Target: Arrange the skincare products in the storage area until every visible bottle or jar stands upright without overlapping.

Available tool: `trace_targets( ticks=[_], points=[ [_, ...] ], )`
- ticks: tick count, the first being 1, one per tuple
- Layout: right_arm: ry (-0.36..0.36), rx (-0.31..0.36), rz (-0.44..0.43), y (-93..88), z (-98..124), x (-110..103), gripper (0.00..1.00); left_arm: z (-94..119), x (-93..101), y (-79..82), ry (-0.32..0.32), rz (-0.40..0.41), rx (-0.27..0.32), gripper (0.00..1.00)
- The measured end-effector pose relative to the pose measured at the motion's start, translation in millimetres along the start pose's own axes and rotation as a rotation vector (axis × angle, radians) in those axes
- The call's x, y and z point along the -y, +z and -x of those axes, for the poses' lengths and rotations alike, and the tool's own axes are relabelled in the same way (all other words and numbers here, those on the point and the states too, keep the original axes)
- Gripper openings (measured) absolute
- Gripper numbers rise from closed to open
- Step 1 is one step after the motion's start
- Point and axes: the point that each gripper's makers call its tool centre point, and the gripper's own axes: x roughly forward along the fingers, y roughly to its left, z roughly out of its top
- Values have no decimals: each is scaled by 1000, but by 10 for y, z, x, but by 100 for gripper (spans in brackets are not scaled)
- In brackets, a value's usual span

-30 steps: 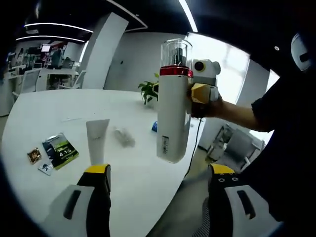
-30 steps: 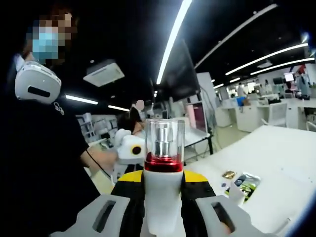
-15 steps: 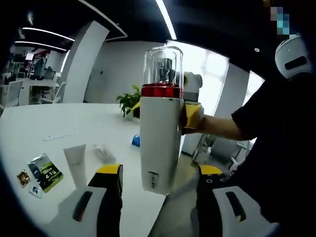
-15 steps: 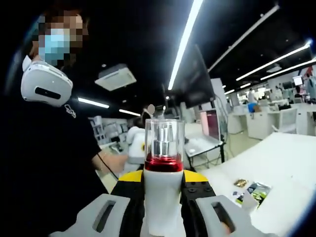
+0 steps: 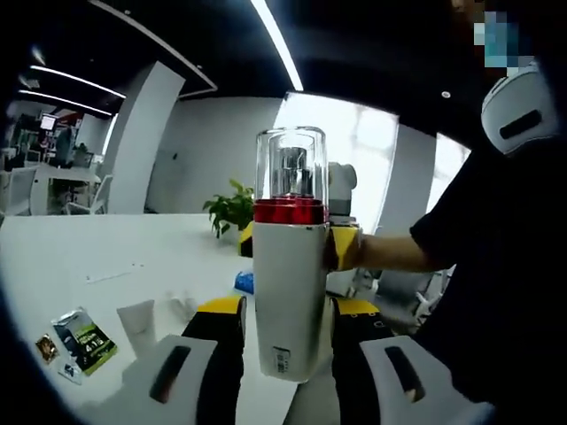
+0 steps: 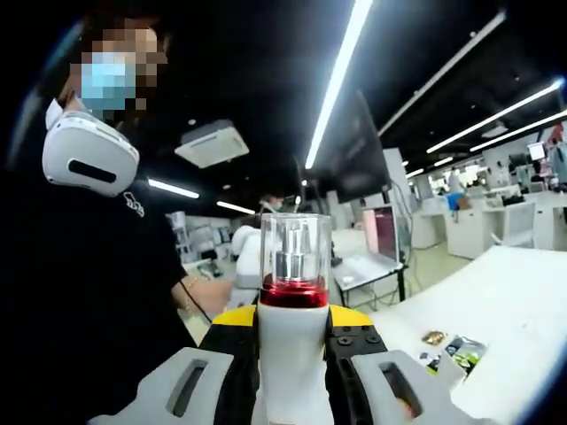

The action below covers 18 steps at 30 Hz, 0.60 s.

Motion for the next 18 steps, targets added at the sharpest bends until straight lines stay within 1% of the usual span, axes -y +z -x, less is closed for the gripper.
trace_targets(
  ticks=[1, 3, 6, 9, 11, 12, 14, 16, 18],
  points=[
    [5, 4, -1, 10, -4, -10, 19, 1, 4, 26, -3, -2, 12, 29],
    [18, 4, 7, 14, -7, -29, 19, 8, 8, 48, -11, -8, 19, 28],
    [17, 2, 13, 13, -9, -26, 20, 13, -6, 43, -7, -30, 7, 28],
    [20, 0, 42, 12, -15, -40, 20, 14, -1, 46, 1, -66, -12, 26],
    [20, -16, 63, 8, -12, -49, 21, 12, 3, 47, 18, -112, -27, 25],
    [9, -40, 83, -11, -9, -42, 21, 13, -3, 41, 31, -130, -32, 25],
    [-5, -61, 96, -28, -8, -23, 21, 17, -36, 28, 53, -160, -35, 25],
    [-11, -68, 77, -41, 3, 5, 21, 7, -54, 17, 60, -169, -35, 25],
    [-13, -60, 50, -33, 4, 14, 22, -4, -73, 8, 64, -176, -31, 25]
  ],
)
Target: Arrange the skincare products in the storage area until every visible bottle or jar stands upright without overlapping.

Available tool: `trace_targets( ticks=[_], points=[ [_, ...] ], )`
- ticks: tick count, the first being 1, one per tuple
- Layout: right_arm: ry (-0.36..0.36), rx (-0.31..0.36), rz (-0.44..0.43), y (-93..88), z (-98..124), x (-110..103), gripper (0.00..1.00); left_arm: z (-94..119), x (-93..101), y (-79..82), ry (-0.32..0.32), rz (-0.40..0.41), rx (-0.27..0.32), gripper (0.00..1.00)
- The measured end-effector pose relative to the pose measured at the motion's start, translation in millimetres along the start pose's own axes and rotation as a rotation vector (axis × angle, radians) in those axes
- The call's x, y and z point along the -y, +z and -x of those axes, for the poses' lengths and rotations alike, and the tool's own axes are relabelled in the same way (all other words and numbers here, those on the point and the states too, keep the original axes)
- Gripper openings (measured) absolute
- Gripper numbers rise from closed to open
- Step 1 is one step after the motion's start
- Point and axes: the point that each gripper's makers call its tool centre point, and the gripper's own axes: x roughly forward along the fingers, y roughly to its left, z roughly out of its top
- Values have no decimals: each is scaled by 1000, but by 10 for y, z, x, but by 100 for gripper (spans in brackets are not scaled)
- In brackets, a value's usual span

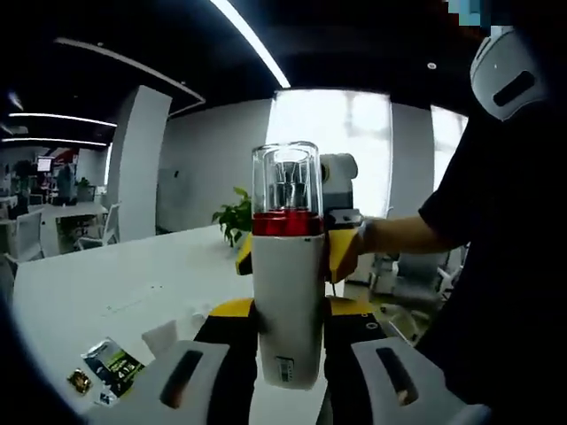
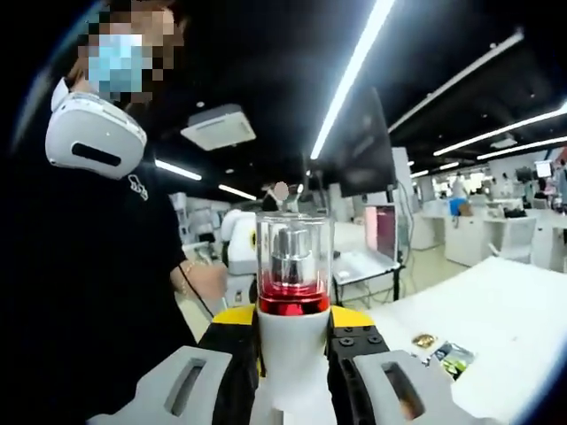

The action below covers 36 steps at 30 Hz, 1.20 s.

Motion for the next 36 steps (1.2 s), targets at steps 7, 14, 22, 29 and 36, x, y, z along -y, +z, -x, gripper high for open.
trace_targets(
  ticks=[7, 14, 22, 29, 36],
  points=[
    [-17, -27, -11, -32, 45, 64, 23, -54, -6, -30, -1, -29, -1, 25],
    [-27, -39, 4, -36, 70, 121, 23, -79, -34, -133, -6, -52, -30, 25],
    [-52, -91, 23, -172, 44, 159, 23, -84, -87, -158, -5, -49, -14, 25],
    [-57, -122, 79, -238, 41, 173, 21, -127, -91, -204, -7, -46, -21, 25],
    [-56, -106, 76, -281, 56, 206, 20, -131, -147, -257, -7, -40, -32, 25]
  ],
)
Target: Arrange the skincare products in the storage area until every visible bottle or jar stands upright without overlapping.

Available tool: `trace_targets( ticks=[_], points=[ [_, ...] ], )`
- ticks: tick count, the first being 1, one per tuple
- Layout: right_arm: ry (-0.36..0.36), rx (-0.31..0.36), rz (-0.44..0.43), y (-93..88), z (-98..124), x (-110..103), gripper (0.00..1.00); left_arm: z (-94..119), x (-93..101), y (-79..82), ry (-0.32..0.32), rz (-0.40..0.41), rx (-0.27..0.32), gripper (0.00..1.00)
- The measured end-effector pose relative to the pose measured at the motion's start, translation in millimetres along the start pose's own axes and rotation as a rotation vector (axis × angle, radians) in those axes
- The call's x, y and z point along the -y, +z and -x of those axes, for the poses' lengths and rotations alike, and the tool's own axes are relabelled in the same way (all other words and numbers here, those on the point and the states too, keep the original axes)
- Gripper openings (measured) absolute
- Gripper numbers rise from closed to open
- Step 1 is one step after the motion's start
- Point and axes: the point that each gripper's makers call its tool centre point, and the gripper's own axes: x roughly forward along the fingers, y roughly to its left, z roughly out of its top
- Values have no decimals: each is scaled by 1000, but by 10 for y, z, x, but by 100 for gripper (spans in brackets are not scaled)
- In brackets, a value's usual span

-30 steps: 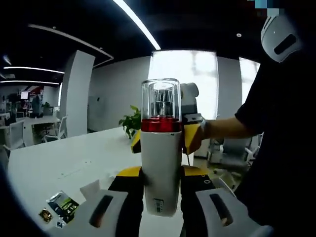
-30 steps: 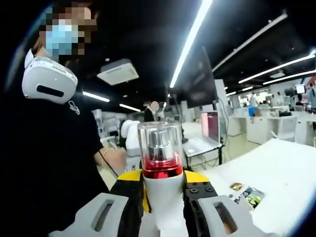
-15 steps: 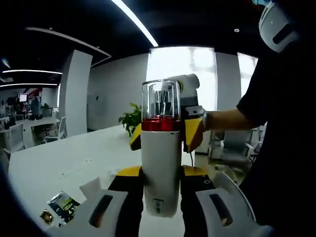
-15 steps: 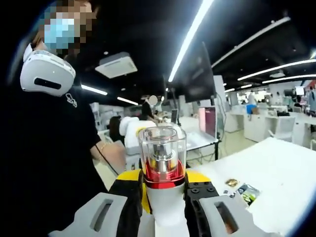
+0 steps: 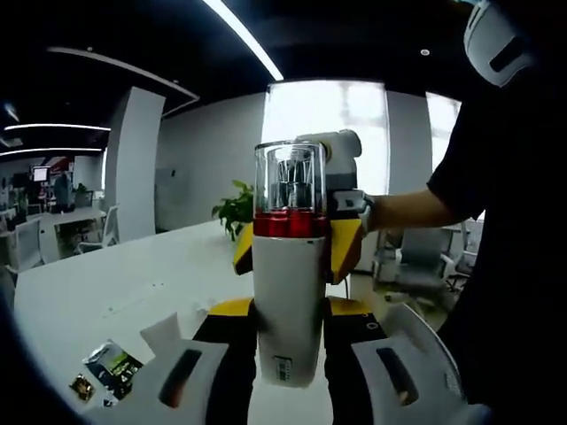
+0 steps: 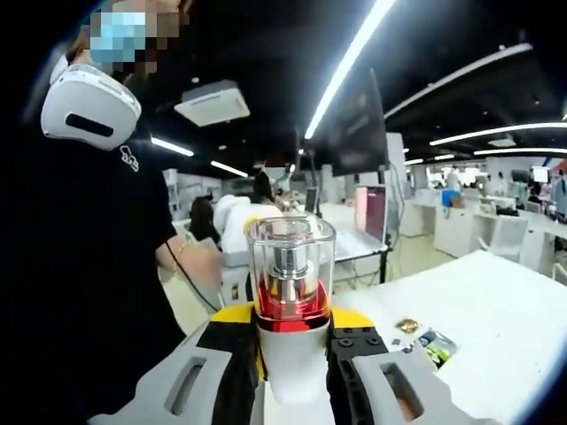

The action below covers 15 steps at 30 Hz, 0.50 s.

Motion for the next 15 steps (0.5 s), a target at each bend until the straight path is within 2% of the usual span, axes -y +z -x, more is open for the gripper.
trace_targets(
  ticks=[15],
  points=[
    [-11, -14, 6, -171, -44, 12, 20, -59, 27, -188, 0, 34, -67, 25]
  ],
)
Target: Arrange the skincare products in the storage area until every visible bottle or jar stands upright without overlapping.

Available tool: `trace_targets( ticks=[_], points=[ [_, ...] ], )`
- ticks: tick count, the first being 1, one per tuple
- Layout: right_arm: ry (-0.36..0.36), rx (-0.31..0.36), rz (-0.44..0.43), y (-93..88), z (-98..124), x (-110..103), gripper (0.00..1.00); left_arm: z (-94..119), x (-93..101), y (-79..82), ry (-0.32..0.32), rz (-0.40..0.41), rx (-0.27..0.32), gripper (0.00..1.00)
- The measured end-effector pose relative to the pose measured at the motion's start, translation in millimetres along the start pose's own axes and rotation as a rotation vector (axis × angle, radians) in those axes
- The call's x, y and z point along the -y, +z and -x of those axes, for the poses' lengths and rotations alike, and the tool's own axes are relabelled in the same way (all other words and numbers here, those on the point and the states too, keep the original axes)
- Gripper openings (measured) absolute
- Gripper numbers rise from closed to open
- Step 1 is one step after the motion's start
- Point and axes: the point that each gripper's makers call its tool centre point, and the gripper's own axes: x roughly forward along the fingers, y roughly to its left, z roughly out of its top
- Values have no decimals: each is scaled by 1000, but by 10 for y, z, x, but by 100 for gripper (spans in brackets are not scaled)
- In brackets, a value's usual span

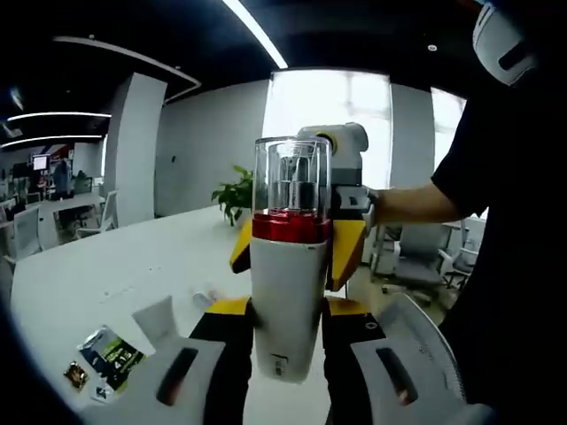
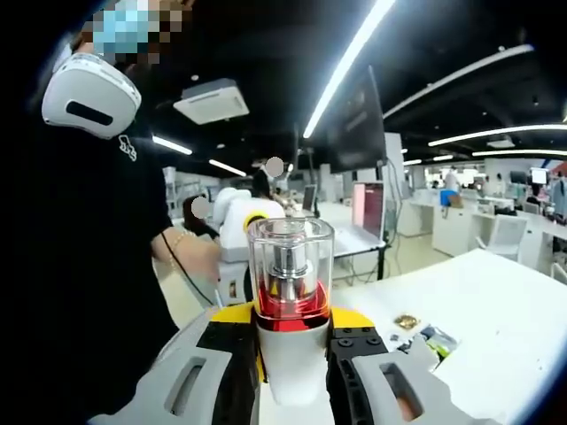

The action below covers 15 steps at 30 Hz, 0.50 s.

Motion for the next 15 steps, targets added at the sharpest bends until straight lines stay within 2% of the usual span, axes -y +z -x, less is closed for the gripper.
trace_targets(
  ticks=[2, 7, 10, 15],
  points=[
    [0, -10, 8, -39, -15, 8, 20, -8, -10, -36, 6, 1, -7, 25],
    [-3, -36, 22, -137, -65, 19, 20, 0, -8, -11, 6, 33, 19, 29],
    [-5, -28, 9, -176, -79, 61, 20, 20, -40, -92, 24, 19, -15, 33],
    [-14, -31, 5, -235, -99, 119, 20, 74, -60, -197, 45, 24, -32, 38]
  ],
)
